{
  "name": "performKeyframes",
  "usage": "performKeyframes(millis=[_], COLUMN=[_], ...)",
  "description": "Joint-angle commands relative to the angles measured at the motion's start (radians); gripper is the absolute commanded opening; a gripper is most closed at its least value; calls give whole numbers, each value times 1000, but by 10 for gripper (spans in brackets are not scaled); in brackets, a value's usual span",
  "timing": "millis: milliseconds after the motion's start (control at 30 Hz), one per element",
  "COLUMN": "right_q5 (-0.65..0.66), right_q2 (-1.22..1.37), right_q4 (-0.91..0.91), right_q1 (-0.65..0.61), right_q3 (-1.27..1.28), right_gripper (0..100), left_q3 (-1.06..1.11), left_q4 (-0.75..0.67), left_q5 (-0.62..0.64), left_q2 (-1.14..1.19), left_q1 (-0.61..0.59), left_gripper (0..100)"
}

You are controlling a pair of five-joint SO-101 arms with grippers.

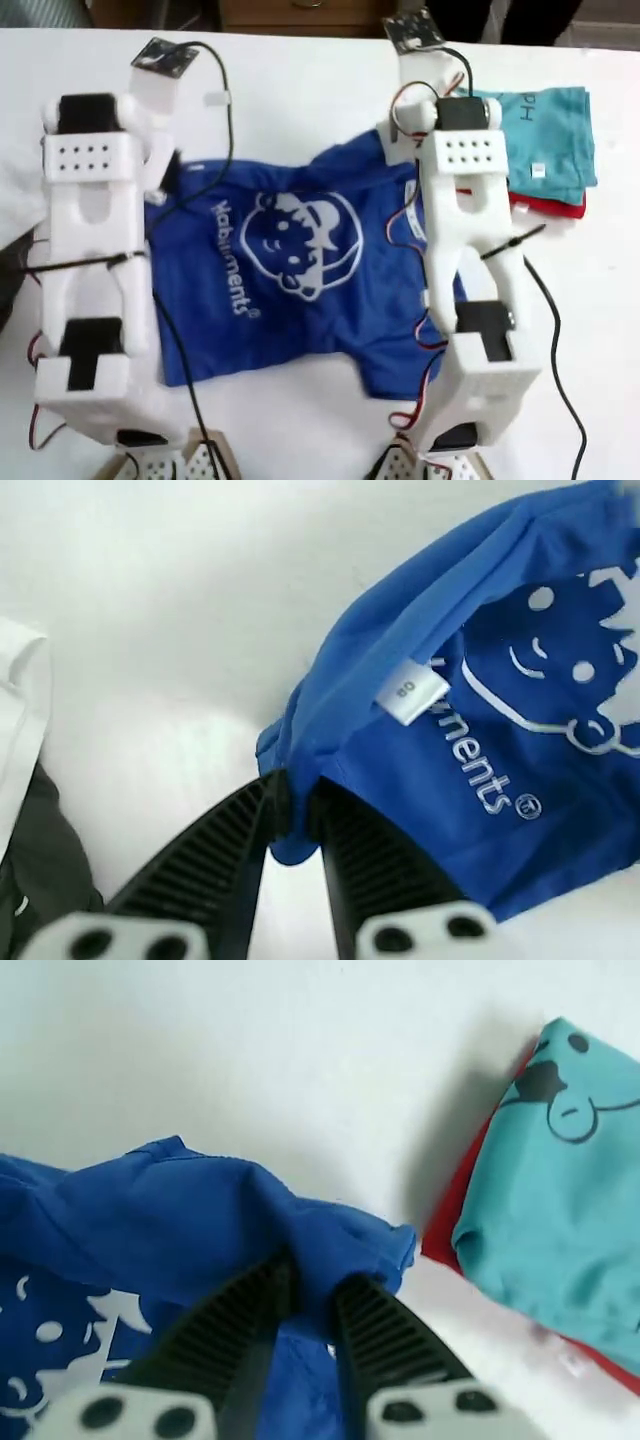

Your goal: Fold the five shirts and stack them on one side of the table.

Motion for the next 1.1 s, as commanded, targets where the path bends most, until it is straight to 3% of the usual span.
performKeyframes(millis=[0,100,267,433,767,1067], right_q5=[8,8,40,71,109,141], right_q2=[-120,-236,-559,-914,-1141,-1260], right_q4=[44,12,-197,-257,-137,15], right_q1=[1,-1,5,38,104,97], right_q3=[15,175,638,954,1146,1191], right_gripper=[19,19,19,19,19,19], left_q3=[41,205,526,754,1013,1176], left_q4=[21,-37,-192,-224,-226,-235], left_q5=[2,0,-46,-80,-84,-190], left_q2=[-101,-181,-405,-601,-787,-876], left_q1=[12,11,11,6,6,5], left_gripper=[25,25,25,25,25,25])
